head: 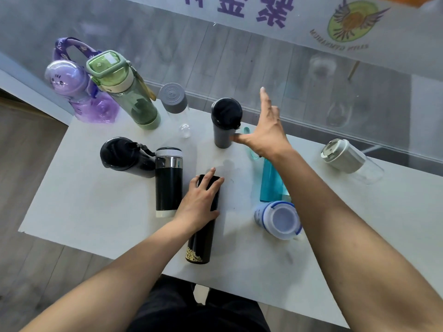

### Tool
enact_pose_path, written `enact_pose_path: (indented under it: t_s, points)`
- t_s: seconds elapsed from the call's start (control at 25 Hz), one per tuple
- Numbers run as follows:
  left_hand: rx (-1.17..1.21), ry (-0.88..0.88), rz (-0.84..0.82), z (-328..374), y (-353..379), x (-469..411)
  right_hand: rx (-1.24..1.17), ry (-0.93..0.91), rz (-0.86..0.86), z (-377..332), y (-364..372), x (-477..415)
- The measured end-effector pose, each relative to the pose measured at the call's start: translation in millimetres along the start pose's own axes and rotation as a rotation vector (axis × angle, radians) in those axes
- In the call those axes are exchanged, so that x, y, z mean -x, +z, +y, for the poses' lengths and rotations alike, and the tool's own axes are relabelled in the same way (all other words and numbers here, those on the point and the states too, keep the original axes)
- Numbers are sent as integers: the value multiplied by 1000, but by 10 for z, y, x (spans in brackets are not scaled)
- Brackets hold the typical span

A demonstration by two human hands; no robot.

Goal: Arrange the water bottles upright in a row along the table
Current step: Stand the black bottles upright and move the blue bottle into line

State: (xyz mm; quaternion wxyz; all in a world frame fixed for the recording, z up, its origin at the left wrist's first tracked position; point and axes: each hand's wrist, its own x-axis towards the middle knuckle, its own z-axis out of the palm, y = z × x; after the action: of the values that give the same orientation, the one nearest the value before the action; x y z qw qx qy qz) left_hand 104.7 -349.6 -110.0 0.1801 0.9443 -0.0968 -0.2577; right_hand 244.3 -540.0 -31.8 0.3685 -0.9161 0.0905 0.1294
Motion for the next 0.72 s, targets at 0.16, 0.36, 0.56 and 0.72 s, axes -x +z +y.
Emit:
enact_pose_path:
  t_s: [0.16, 0.36, 0.56, 0.72]
  points:
    - [-8, 19, 5, 55, -2, -62, 203, 315, 20, 574, -256, -65]
    - [-24, 13, 3, 93, 6, -102, 262, 502, -126, 1027, -4, -31]
    - [-21, 1, -3, 116, -2, -97, 34, 418, 26, 989, 32, -29]
    - [-18, -3, 0, 126, -6, -84, -193, 180, 260, 707, -223, -84]
